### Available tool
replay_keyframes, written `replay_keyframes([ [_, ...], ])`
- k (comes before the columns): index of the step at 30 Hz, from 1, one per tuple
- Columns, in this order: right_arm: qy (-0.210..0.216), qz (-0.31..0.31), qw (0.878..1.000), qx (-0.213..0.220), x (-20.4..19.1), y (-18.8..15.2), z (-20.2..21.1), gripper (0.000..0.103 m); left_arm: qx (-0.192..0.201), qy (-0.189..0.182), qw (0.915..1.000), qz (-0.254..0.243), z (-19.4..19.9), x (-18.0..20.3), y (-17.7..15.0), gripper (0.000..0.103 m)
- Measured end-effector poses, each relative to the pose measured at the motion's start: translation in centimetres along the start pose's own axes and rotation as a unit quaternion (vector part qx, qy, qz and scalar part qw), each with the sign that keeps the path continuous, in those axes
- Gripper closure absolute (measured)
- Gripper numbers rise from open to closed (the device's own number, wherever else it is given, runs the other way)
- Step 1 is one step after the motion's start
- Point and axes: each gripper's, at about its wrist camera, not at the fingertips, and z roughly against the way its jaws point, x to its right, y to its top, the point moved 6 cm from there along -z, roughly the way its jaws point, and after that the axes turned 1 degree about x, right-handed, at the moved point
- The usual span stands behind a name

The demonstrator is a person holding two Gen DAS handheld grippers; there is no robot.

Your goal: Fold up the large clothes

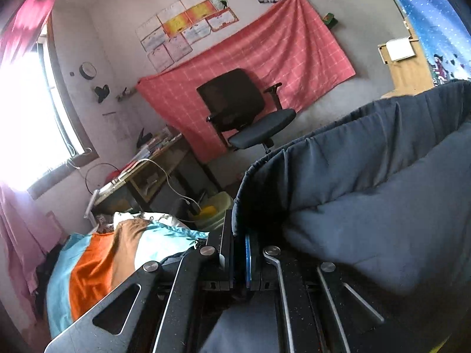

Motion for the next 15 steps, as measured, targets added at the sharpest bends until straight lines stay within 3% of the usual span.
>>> replay_keyframes([
  [8,0.012,-0.067,0.997,-0.037,0.0,-0.4,-5.3,0.093,-0.028,-0.043,0.9975,0.049,-3.0,0.0,-0.6,0.099],
  [11,0.012,-0.078,0.996,-0.039,-0.5,-0.7,-6.2,0.093,-0.016,-0.069,0.9949,0.072,-2.7,-0.7,-0.4,0.090],
  [12,0.012,-0.083,0.996,-0.041,-0.6,-0.8,-6.5,0.093,-0.006,-0.078,0.9938,0.079,-2.2,-1.0,-0.4,0.074],
  [13,0.012,-0.086,0.995,-0.043,-0.8,-0.8,-6.8,0.093,0.002,-0.082,0.9931,0.084,-1.8,-1.1,-0.2,0.047],
  [15,0.008,-0.089,0.995,-0.050,-1.1,-1.2,-7.4,0.092,0.042,-0.082,0.9900,0.107,0.0,-2.1,0.0,0.027],
])
